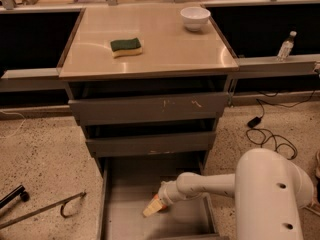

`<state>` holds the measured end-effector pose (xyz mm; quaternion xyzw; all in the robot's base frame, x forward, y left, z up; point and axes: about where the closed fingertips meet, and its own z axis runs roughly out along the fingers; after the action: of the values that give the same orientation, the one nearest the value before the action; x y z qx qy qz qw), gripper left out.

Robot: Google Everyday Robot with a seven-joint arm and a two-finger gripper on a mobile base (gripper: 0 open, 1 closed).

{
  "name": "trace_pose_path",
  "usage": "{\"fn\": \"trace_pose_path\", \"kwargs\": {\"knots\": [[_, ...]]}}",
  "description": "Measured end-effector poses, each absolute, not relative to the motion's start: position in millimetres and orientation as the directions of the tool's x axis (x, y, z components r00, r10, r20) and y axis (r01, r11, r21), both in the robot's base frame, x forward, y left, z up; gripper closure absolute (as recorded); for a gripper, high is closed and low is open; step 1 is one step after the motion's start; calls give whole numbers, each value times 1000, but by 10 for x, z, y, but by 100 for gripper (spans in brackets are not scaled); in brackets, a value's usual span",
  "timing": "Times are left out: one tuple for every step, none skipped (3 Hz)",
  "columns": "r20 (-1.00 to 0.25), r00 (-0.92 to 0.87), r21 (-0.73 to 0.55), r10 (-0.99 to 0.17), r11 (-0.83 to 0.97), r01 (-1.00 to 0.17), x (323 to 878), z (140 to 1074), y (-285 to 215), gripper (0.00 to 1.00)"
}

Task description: Pick orange from bottom drawer and place on counter

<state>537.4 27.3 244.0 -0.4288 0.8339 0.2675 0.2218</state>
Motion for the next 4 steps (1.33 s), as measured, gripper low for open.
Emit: {"fn": "trace_pose_path", "kwargs": {"knots": [[-570,-558,268,-603,506,-820,5546,2171,199,0],[-539,-589,291,-602,523,-801,5595,1886,90,0],[-526,-601,301,-602,529,-794,5584,1729,36,0],[-522,-596,295,-610,527,-797,5528,1646,66,0]]}}
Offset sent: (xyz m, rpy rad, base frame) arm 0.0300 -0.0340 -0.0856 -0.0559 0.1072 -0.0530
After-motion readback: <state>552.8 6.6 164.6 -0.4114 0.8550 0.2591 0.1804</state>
